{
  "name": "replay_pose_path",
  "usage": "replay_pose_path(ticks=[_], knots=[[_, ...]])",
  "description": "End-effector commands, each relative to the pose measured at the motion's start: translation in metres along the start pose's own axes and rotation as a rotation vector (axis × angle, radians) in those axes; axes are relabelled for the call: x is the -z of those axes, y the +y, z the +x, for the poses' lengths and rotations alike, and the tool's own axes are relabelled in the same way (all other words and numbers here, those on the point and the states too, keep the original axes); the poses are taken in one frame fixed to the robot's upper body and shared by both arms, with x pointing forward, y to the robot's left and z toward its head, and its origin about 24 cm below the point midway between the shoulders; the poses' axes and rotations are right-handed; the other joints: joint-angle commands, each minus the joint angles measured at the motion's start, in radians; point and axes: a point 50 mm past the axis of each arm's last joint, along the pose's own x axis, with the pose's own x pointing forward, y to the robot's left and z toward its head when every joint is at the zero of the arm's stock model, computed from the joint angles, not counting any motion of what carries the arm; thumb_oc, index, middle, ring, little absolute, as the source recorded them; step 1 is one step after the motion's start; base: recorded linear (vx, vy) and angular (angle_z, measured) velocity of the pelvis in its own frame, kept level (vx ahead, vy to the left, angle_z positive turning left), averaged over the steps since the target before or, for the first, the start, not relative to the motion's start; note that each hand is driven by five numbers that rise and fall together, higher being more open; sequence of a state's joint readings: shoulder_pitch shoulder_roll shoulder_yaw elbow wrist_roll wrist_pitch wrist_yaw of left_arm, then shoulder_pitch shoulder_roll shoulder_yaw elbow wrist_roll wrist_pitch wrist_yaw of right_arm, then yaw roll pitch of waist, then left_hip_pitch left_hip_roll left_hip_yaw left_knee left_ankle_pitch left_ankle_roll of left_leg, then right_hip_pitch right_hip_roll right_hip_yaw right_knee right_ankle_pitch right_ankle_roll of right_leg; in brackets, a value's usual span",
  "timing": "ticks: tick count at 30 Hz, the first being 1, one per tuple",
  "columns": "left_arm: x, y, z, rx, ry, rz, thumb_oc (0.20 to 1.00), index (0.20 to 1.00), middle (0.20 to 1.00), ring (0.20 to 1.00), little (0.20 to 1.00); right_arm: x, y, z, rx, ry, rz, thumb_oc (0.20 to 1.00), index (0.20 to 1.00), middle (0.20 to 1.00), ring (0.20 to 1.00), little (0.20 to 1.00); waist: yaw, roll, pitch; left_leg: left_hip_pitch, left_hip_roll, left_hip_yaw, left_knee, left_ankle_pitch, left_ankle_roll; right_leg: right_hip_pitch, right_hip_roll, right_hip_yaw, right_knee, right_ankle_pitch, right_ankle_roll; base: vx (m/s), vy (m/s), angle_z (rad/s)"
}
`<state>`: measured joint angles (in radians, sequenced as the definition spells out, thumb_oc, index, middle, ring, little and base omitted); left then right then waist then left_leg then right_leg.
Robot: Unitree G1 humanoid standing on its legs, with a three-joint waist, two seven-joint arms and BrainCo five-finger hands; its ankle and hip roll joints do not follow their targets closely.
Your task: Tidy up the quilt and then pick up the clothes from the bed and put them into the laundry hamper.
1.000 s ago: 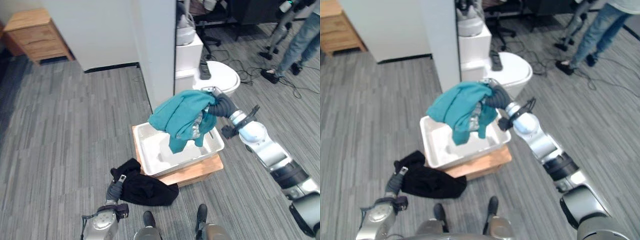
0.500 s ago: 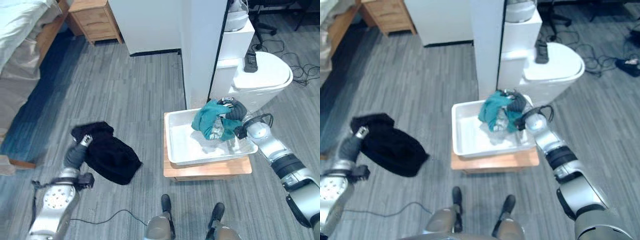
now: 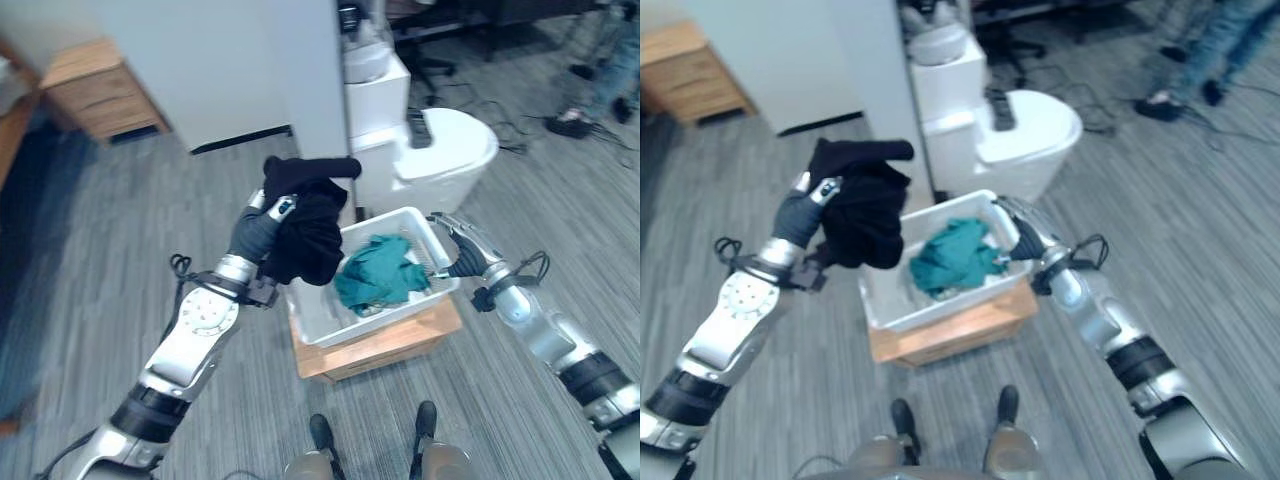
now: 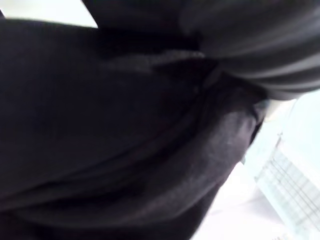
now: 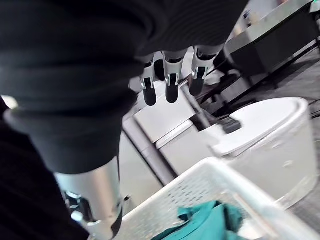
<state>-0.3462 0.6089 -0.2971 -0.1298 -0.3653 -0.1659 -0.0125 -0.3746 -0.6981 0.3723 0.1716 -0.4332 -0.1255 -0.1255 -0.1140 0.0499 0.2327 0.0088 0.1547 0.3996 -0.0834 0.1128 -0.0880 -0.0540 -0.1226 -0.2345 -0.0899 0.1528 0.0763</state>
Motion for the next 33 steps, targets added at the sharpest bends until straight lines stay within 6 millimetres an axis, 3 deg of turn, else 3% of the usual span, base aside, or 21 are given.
replay_pose_path(ticks=[1,3,4,9,10,13,18,19,20,21,22,25,29,32,33], knots=[[-0.016,0.001,0.033,-0.063,-0.122,0.096,0.200,0.200,0.200,0.200,0.200,-0.016,-0.012,-0.004,0.030,-0.119,0.004,1.000,1.000,1.000,1.000,1.000,-0.036,-0.031,-0.033,0.104,0.061,0.001,-0.004,-0.103,-0.057,0.064,-0.075,0.013,0.003,-0.111,0.106,0.01,-0.003,-0.58],[0.004,0.000,0.043,-0.136,-0.054,0.097,0.200,0.200,0.200,0.200,0.200,-0.016,-0.005,-0.013,0.007,-0.126,0.059,1.000,1.000,1.000,1.000,1.000,-0.079,-0.035,-0.036,0.113,0.064,0.038,-0.004,-0.107,-0.058,0.031,-0.069,0.051,0.003,-0.099,0.115,-0.01,0.001,-0.59],[0.004,0.000,0.043,-0.136,-0.055,0.097,0.200,0.200,0.200,0.200,0.200,-0.016,-0.005,-0.013,0.007,-0.125,0.059,1.000,1.000,1.000,1.000,1.000,-0.077,-0.034,-0.037,0.113,0.064,0.040,-0.004,-0.107,-0.058,0.029,-0.069,0.052,0.003,-0.098,0.115,-0.01,0.004,-0.62],[0.050,0.007,0.033,-0.266,0.145,0.169,0.200,0.200,0.200,0.200,0.200,-0.002,0.019,-0.037,-0.073,-0.048,0.157,1.000,1.000,1.000,1.000,1.000,-0.121,-0.046,-0.045,0.121,0.072,0.088,-0.004,-0.106,-0.065,-0.012,-0.058,0.086,0.003,-0.083,0.121,0.01,0.003,-0.53],[0.050,0.007,0.033,-0.266,0.145,0.169,0.200,0.200,0.200,0.200,0.200,-0.002,0.019,-0.037,-0.073,-0.048,0.157,1.000,1.000,1.000,1.000,1.000,-0.121,-0.046,-0.046,0.121,0.072,0.088,-0.004,-0.106,-0.065,-0.013,-0.057,0.086,0.003,-0.083,0.121,0.01,0.000,-0.17],[0.078,0.027,0.021,-0.403,0.297,0.190,0.200,0.200,0.200,0.200,0.200,0.021,0.040,-0.060,-0.143,0.076,0.171,1.000,1.000,1.000,1.000,1.000,-0.135,-0.055,-0.044,0.098,0.078,0.090,-0.004,-0.097,-0.070,-0.043,-0.052,0.086,0.003,-0.072,0.121,-0.03,0.002,-0.09],[0.089,0.055,0.014,-0.502,0.404,0.322,0.200,0.200,0.200,0.200,0.200,0.043,0.062,-0.080,-0.195,0.213,0.180,1.000,1.000,1.000,1.000,1.000,-0.127,-0.058,-0.026,0.051,0.081,0.071,-0.004,-0.087,-0.073,-0.072,-0.055,0.064,0.003,-0.064,0.121,-0.05,0.012,0.09],[0.092,0.058,0.011,-0.508,0.426,0.333,0.940,0.940,0.940,0.940,0.940,0.046,0.066,-0.082,-0.207,0.230,0.170,1.000,1.000,1.000,1.000,1.000,-0.123,-0.059,-0.022,0.046,0.082,0.067,-0.004,-0.086,-0.073,-0.073,-0.056,0.059,0.003,-0.063,0.121,-0.03,0.004,0.15],[0.099,0.059,0.006,-0.525,0.470,0.322,1.000,1.000,1.000,1.000,1.000,0.048,0.070,-0.084,-0.225,0.239,0.150,1.000,1.000,1.000,1.000,1.000,-0.114,-0.060,-0.018,0.041,0.082,0.059,-0.004,-0.084,-0.073,-0.071,-0.058,0.054,0.003,-0.065,0.120,-0.03,0.002,0.18],[0.107,0.059,0.000,-0.549,0.512,0.282,1.000,1.000,1.000,1.000,1.000,0.047,0.072,-0.083,-0.236,0.236,0.128,1.000,1.000,1.000,1.000,1.000,-0.110,-0.060,-0.014,0.041,0.083,0.054,-0.004,-0.084,-0.072,-0.066,-0.059,0.048,0.003,-0.067,0.119,-0.03,0.008,0.20],[0.129,0.053,-0.016,-0.573,0.622,0.139,1.000,1.000,1.000,1.000,1.000,0.046,0.079,-0.081,-0.267,0.237,0.127,1.000,1.000,1.000,1.000,1.000,-0.104,-0.058,-0.008,0.047,0.082,0.051,-0.004,-0.083,-0.072,-0.057,-0.059,0.047,0.003,-0.070,0.116,-0.01,0.012,0.18],[0.145,0.049,-0.034,-0.609,0.701,-0.007,1.000,1.000,1.000,1.000,1.000,0.042,0.084,-0.077,-0.288,0.234,0.161,1.000,1.000,1.000,1.000,1.000,-0.095,-0.055,-0.003,0.058,0.081,0.048,-0.004,-0.085,-0.071,-0.039,-0.061,0.045,0.003,-0.074,0.113,0.00,0.031,0.10],[0.136,0.049,-0.046,-0.606,0.614,-0.040,1.000,1.000,1.000,1.000,1.000,0.034,0.084,-0.070,-0.285,0.202,0.204,1.000,1.000,1.000,1.000,1.000,-0.078,-0.052,0.001,0.074,0.076,0.036,-0.004,-0.088,-0.069,-0.010,-0.062,0.037,0.003,-0.080,0.108,0.01,0.014,0.11],[0.123,0.066,-0.061,-0.595,0.550,0.020,1.000,1.000,1.000,1.000,1.000,0.032,0.103,-0.069,-0.318,0.250,0.337,1.000,1.000,1.000,1.000,1.000,-0.053,-0.049,-0.008,0.090,0.069,0.028,-0.004,-0.092,-0.067,0.021,-0.068,0.024,0.003,-0.083,0.106,0.01,0.043,0.15],[0.117,0.073,-0.062,-0.593,0.536,0.068,1.000,1.000,1.000,1.000,1.000,0.039,0.119,-0.074,-0.344,0.342,0.401,1.000,1.000,1.000,1.000,1.000,-0.041,-0.046,-0.015,0.096,0.064,0.020,-0.004,-0.095,-0.064,0.037,-0.072,0.017,0.003,-0.084,0.105,0.00,0.047,0.14]])
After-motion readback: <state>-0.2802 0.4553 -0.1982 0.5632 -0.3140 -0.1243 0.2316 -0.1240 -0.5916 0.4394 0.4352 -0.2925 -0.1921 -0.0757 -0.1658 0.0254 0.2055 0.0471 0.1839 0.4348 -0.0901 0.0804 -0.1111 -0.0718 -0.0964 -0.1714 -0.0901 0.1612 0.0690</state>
